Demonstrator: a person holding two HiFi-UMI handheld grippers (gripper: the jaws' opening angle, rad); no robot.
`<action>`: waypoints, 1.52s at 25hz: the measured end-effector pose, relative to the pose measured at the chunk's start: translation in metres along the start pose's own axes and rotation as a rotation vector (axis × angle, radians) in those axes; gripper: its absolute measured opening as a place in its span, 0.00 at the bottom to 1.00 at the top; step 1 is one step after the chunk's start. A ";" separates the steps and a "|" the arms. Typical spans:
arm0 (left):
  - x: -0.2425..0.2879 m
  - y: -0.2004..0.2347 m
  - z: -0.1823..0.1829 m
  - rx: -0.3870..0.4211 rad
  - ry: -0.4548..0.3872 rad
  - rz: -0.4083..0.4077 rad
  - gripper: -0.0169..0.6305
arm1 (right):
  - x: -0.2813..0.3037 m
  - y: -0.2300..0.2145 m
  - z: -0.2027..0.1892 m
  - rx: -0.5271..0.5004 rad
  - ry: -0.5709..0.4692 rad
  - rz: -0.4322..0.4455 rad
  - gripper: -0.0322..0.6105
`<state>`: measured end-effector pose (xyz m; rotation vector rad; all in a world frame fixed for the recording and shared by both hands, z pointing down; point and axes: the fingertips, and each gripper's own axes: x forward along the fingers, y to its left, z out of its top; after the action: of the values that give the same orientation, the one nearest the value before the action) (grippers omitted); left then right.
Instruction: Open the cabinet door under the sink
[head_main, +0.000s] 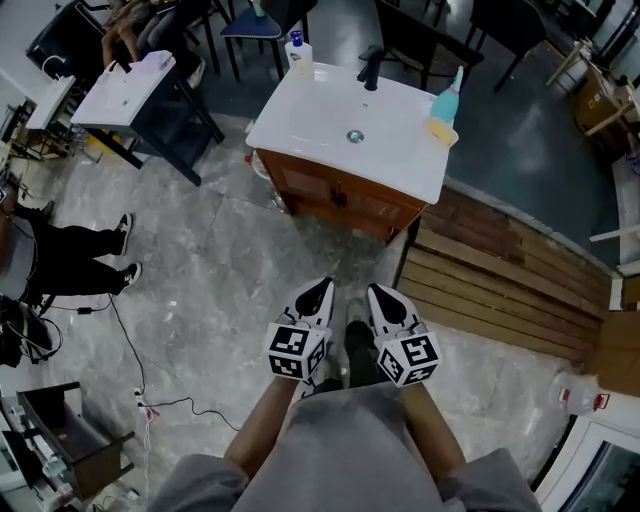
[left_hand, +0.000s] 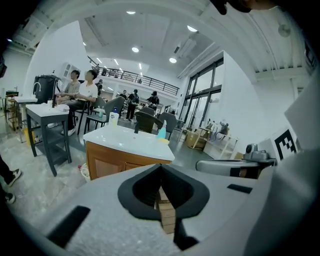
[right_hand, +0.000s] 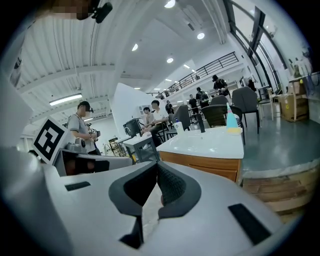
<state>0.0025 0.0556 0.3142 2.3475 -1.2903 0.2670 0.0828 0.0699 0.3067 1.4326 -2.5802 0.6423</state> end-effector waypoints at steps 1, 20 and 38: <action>0.011 0.003 0.001 -0.002 0.008 0.004 0.04 | 0.007 -0.008 0.002 0.004 0.005 0.002 0.07; 0.135 0.056 0.003 0.057 0.108 0.037 0.04 | 0.107 -0.105 0.002 0.083 0.094 0.066 0.07; 0.213 0.138 -0.046 0.120 0.175 -0.020 0.04 | 0.225 -0.140 -0.056 0.105 0.091 -0.018 0.07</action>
<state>0.0045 -0.1469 0.4740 2.3740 -1.1961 0.5448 0.0719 -0.1472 0.4688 1.4194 -2.4957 0.8314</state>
